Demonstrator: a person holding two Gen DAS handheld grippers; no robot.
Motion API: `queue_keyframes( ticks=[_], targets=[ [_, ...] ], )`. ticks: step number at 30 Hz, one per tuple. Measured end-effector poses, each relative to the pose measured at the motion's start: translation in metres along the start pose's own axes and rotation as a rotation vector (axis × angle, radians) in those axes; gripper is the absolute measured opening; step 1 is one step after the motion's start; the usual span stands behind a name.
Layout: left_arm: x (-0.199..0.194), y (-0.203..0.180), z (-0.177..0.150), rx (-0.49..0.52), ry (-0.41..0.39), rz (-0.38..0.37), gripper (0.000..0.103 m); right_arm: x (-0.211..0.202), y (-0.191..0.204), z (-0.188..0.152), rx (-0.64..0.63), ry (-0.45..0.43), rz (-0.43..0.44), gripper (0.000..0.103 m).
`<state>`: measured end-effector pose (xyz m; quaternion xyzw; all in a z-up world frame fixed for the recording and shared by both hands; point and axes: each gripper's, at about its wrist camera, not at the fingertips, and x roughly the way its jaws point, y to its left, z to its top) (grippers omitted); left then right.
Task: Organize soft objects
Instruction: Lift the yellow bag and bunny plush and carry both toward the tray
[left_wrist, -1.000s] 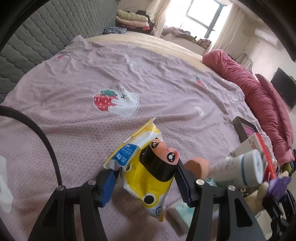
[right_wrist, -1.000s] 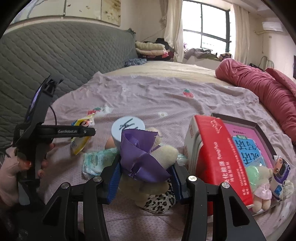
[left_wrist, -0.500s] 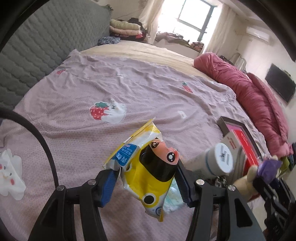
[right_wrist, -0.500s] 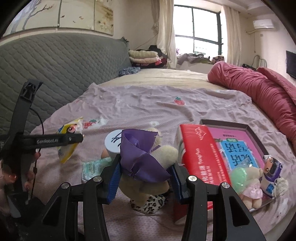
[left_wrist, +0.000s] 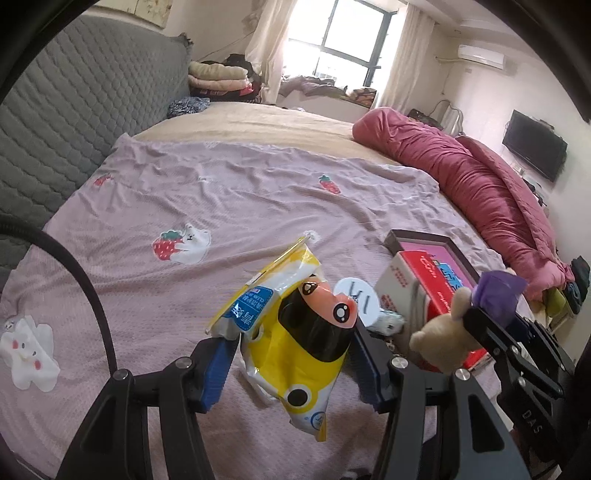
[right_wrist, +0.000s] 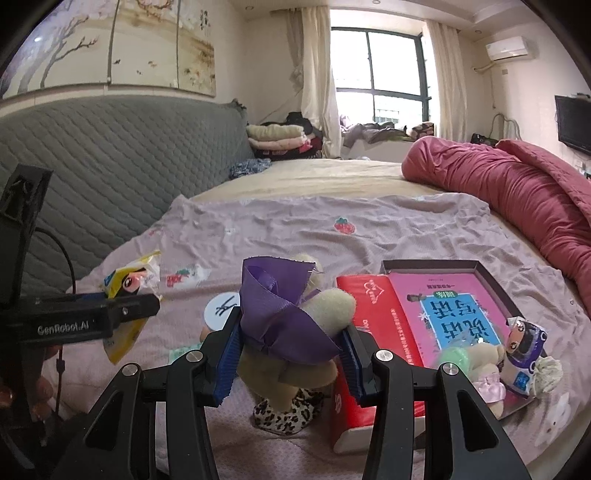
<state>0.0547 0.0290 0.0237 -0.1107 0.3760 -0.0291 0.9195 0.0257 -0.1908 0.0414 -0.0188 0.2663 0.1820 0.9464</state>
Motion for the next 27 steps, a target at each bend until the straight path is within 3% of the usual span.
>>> queue_keyframes(
  ticks=[27],
  targets=[
    [-0.027,-0.071,-0.007,0.131,-0.002,-0.037,0.059,-0.057,-0.048,0.010,0.114,-0.131,-0.055,0.049]
  ],
)
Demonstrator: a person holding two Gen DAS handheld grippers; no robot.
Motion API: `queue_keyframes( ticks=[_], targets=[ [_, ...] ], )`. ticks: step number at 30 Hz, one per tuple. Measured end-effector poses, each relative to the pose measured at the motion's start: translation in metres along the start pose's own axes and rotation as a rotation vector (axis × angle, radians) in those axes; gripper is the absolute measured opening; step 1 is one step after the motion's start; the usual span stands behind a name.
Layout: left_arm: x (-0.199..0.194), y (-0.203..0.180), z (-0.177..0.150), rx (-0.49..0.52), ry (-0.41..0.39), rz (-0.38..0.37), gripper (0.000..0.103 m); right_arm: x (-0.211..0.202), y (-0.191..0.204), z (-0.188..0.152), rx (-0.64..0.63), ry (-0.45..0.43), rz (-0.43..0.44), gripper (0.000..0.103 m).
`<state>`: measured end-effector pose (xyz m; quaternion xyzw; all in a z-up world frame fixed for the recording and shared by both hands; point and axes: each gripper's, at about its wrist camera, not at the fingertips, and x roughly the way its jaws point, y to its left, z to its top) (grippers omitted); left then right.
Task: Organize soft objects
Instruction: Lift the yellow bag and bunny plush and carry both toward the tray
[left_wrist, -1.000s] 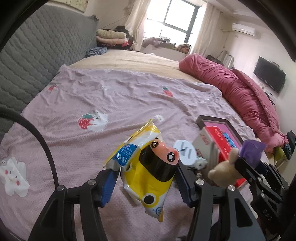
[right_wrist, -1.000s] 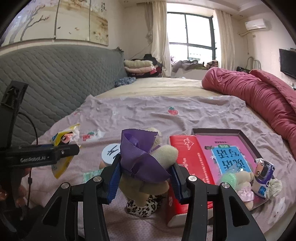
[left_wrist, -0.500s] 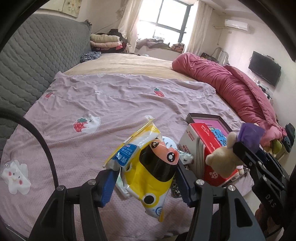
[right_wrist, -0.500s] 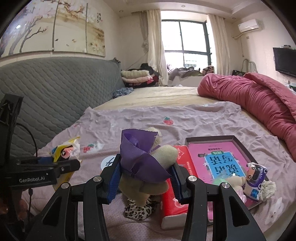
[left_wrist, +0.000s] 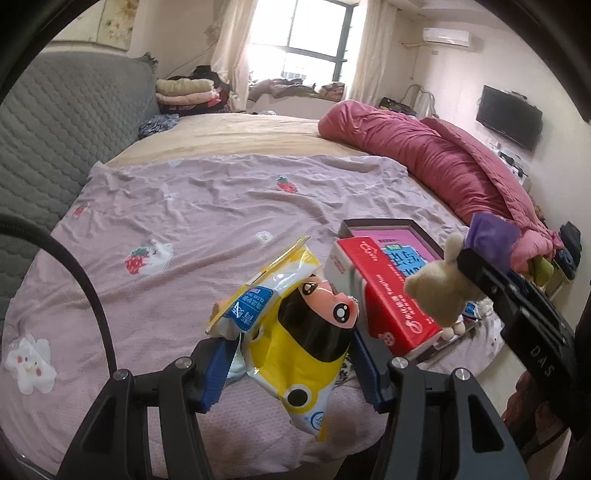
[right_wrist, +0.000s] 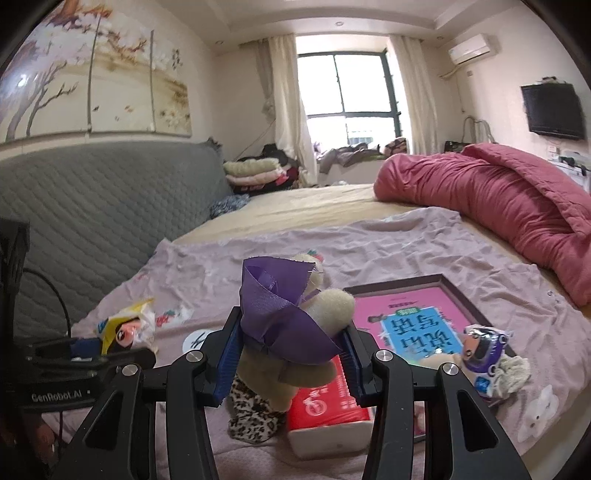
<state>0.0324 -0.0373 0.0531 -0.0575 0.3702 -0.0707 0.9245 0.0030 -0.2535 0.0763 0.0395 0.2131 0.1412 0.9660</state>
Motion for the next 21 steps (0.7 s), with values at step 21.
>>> queue_keyframes(
  ticks=[21],
  targets=[
    [-0.001,-0.100,0.025,0.145,0.019,-0.071,0.059,-0.033,-0.077,0.017,0.149,-0.069,-0.126,0.049]
  ],
)
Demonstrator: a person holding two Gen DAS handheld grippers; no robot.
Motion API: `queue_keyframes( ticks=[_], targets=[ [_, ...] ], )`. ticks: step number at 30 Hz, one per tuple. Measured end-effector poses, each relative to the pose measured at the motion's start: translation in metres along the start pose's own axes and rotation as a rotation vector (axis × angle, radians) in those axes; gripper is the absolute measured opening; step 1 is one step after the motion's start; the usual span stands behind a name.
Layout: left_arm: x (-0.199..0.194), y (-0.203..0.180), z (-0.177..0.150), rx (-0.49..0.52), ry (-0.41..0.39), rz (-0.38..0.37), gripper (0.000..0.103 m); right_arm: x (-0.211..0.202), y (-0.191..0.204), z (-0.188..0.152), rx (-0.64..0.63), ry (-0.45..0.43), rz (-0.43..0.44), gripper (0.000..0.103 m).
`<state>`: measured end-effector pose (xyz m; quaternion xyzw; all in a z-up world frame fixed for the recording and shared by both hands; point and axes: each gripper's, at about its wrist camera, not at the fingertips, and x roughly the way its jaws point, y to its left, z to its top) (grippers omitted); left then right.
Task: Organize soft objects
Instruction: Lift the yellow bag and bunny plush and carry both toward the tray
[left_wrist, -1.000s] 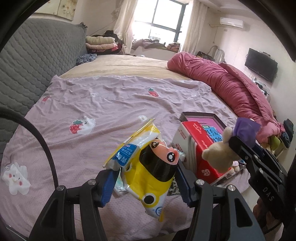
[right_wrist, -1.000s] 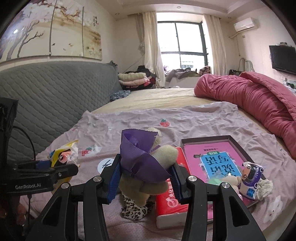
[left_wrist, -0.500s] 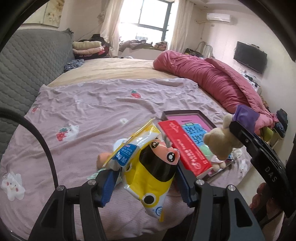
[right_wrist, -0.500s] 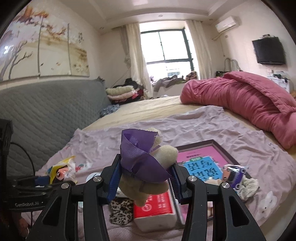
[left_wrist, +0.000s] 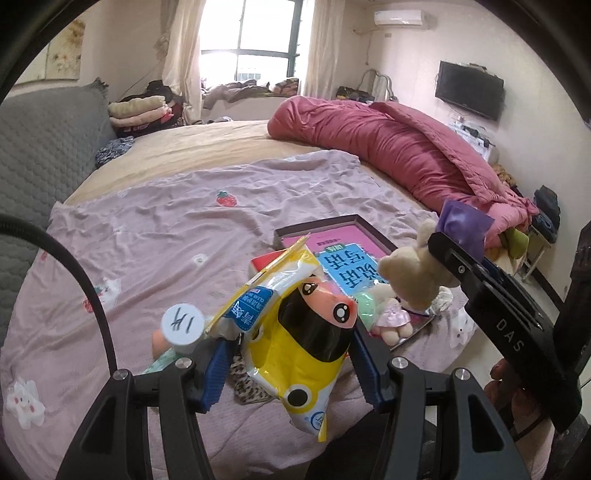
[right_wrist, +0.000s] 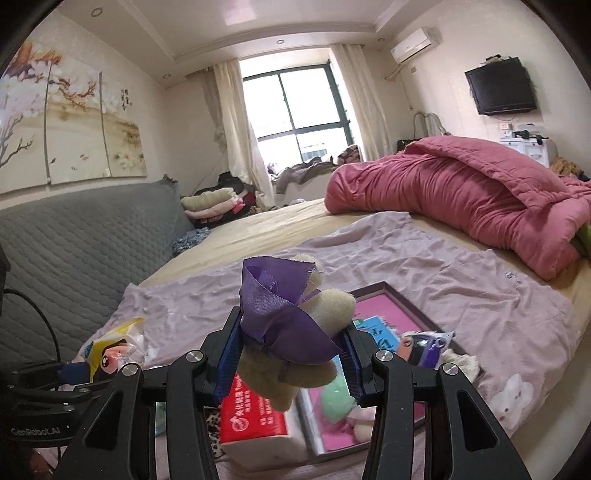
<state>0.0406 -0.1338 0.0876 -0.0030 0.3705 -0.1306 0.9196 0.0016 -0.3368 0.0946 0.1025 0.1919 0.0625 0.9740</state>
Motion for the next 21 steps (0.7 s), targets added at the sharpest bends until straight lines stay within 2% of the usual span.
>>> queue_keyframes(
  ticks=[11,16,21],
  targets=[
    [0.012,-0.047,0.020,0.062,0.021,-0.021,0.059,-0.029,-0.032,0.025,-0.040,-0.074,-0.117,0.049],
    [0.014,-0.055,0.022,0.077,0.026,-0.023,0.059,-0.029,-0.045,0.027,0.003,-0.058,-0.105,0.049],
    [0.020,-0.060,0.023,0.077,0.037,-0.062,0.059,-0.031,-0.059,0.028,0.047,-0.052,-0.089,0.049]
  ],
)
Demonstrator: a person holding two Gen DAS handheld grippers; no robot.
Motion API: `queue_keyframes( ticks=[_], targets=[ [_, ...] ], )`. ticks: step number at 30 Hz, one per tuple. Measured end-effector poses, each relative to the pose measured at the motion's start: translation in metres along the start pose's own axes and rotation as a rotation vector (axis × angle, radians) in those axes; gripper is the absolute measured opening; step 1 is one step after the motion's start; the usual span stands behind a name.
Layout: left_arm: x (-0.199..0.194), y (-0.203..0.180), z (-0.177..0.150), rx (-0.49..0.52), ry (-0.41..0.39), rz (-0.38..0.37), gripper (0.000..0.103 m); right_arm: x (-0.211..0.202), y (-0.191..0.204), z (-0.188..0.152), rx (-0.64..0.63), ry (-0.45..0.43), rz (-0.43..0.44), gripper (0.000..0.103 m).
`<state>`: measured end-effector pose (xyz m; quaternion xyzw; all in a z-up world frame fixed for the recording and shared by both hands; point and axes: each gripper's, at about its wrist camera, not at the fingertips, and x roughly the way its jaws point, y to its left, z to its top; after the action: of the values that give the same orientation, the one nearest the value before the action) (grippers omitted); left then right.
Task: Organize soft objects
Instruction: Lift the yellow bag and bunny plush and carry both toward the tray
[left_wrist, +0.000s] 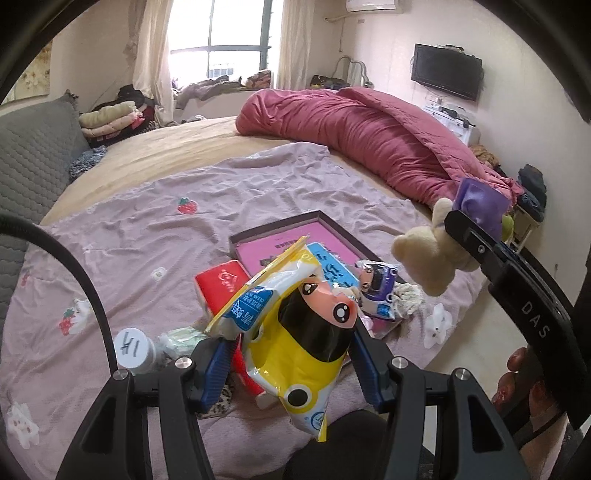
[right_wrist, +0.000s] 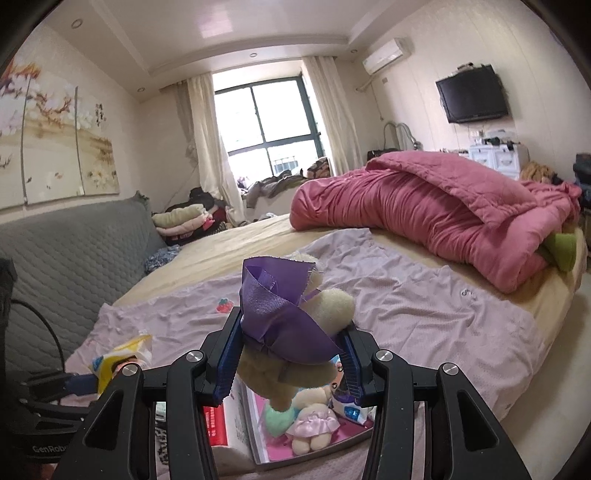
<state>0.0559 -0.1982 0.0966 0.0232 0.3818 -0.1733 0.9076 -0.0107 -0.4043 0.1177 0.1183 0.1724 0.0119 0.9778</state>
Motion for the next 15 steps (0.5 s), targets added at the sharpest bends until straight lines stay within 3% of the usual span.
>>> queue_keyframes(
  ticks=[7,15],
  targets=[
    [0.018,-0.021,0.007,0.046,0.029,-0.041,0.059,0.002,-0.028,0.004,0.023,0.006,-0.062,0.049],
    [0.063,-0.049,-0.001,0.104,0.130,-0.082,0.059,0.016,-0.061,-0.006,0.068,0.070,-0.105,0.049]
  ],
)
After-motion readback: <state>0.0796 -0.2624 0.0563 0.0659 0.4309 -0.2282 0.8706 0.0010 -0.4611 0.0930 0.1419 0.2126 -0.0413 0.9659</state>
